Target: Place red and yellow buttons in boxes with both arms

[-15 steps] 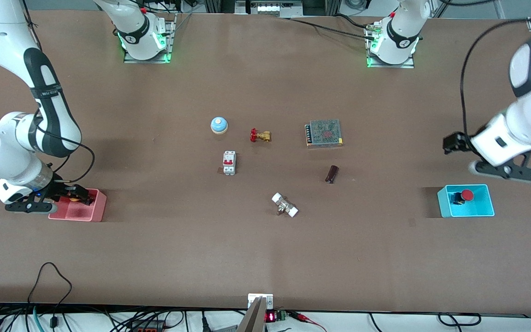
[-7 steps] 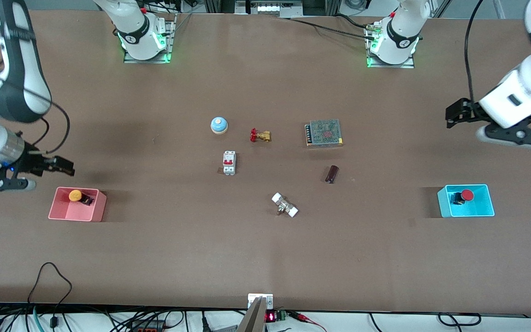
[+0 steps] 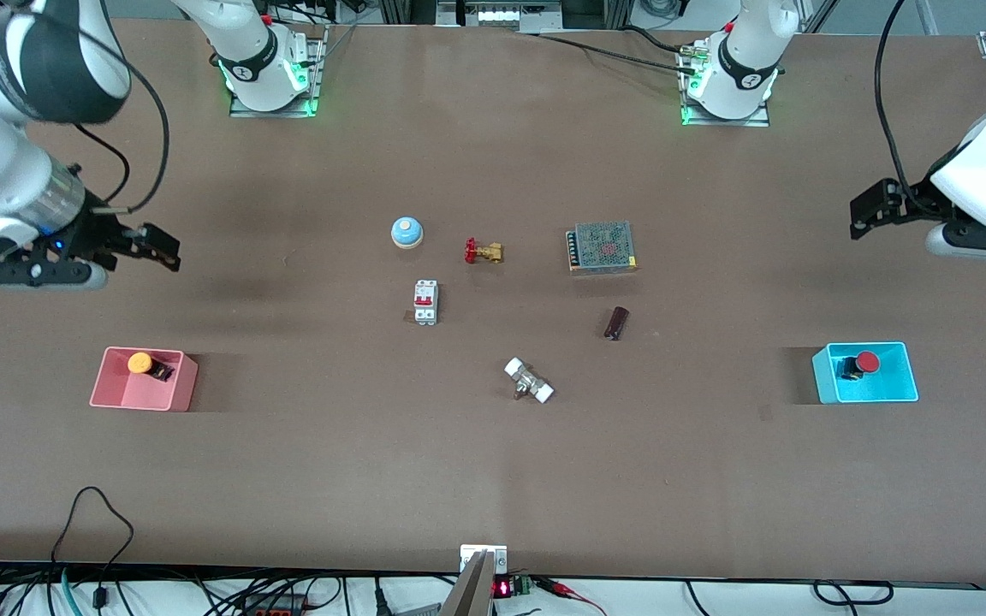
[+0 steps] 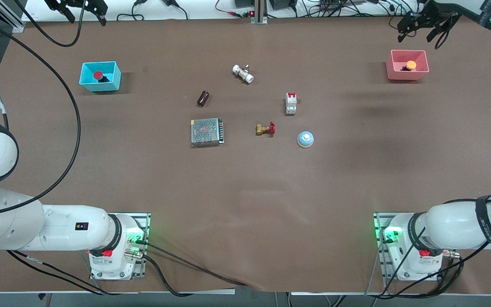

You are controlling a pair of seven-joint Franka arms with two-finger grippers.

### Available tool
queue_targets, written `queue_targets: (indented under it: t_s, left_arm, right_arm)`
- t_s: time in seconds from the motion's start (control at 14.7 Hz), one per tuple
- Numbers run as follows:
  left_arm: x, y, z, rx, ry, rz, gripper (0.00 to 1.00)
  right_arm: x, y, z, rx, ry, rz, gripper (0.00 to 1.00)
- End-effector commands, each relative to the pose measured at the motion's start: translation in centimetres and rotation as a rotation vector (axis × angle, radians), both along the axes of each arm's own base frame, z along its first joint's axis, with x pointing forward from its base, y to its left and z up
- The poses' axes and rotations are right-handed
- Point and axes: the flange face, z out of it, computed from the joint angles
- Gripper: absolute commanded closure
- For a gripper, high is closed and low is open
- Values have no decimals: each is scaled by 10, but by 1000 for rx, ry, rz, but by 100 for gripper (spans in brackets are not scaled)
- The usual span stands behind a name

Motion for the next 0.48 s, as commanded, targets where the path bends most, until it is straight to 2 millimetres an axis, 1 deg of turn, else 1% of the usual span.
queue_targets:
  t_s: [0.0, 0.14, 0.2, 0.27, 0.34, 0.41]
  left_arm:
    - [-36, 6, 1, -12, -31, 9, 0]
    - [-36, 6, 1, -13, -12, 10, 0]
    - [-34, 8, -1, -14, -5, 10, 0]
    - [-34, 8, 1, -15, -2, 11, 0]
    - [-30, 5, 3, -13, 3, 5, 0]
    - [-27, 0, 7, -13, -5, -3, 0]
  right_arm:
    - [-14, -11, 41, 1, 16, -32, 0]
    - [-18, -20, 56, 8, 20, -48, 0]
    - [-21, -23, 60, 10, 18, -53, 0]
    - [-22, -24, 61, 9, 24, -53, 0]
    - [-22, -24, 56, 6, 39, -48, 0]
    - [-22, -24, 56, 4, 44, -44, 0]
